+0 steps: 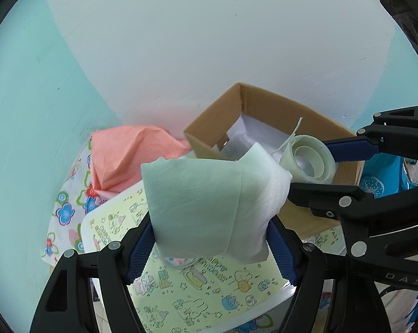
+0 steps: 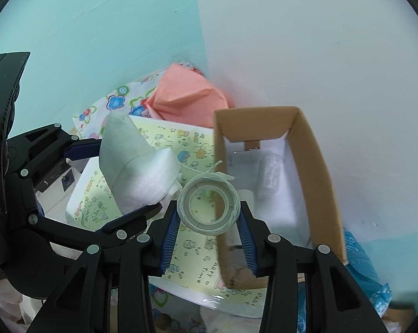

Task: Organize objects

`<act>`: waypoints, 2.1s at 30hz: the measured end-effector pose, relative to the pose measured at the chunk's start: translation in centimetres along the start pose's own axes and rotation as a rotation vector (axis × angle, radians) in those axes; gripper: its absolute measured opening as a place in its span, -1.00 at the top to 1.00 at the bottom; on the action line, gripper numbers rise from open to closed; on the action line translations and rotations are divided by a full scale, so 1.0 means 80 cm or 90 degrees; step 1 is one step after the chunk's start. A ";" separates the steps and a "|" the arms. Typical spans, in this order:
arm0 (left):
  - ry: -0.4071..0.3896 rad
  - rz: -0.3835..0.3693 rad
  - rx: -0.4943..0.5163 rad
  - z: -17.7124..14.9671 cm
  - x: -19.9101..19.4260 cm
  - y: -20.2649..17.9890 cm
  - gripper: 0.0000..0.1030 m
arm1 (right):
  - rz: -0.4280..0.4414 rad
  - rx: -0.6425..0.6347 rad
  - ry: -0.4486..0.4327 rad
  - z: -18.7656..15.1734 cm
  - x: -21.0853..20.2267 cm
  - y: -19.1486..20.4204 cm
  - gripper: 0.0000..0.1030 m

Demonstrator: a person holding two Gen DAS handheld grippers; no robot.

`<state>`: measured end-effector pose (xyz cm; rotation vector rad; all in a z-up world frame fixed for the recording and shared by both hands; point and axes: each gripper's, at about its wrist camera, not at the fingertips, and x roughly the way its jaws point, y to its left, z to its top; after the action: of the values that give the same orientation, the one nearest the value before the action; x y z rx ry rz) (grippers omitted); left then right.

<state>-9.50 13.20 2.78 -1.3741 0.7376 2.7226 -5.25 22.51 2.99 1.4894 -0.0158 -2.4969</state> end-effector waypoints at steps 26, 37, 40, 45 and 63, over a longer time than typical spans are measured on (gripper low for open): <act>0.023 -0.035 0.052 0.053 0.054 -0.060 -0.60 | -0.005 0.068 0.015 -0.018 0.010 -0.093 0.11; 0.032 -0.029 0.064 0.059 0.062 -0.066 -0.86 | -0.002 0.081 0.022 -0.019 0.024 -0.101 0.11; 0.033 -0.025 0.067 0.058 0.062 -0.066 -0.88 | 0.000 0.079 0.025 -0.019 0.026 -0.101 0.11; 0.037 -0.015 0.069 0.057 0.064 -0.065 -0.88 | 0.003 0.087 0.036 -0.019 0.030 -0.102 0.11; 0.042 -0.005 0.064 0.046 0.059 -0.056 -0.92 | -0.032 0.113 0.063 -0.019 0.033 -0.105 -0.64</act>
<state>-14.27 17.78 -0.75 -1.4471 0.8588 2.6061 -6.73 30.32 -1.13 1.7014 -0.1897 -2.5133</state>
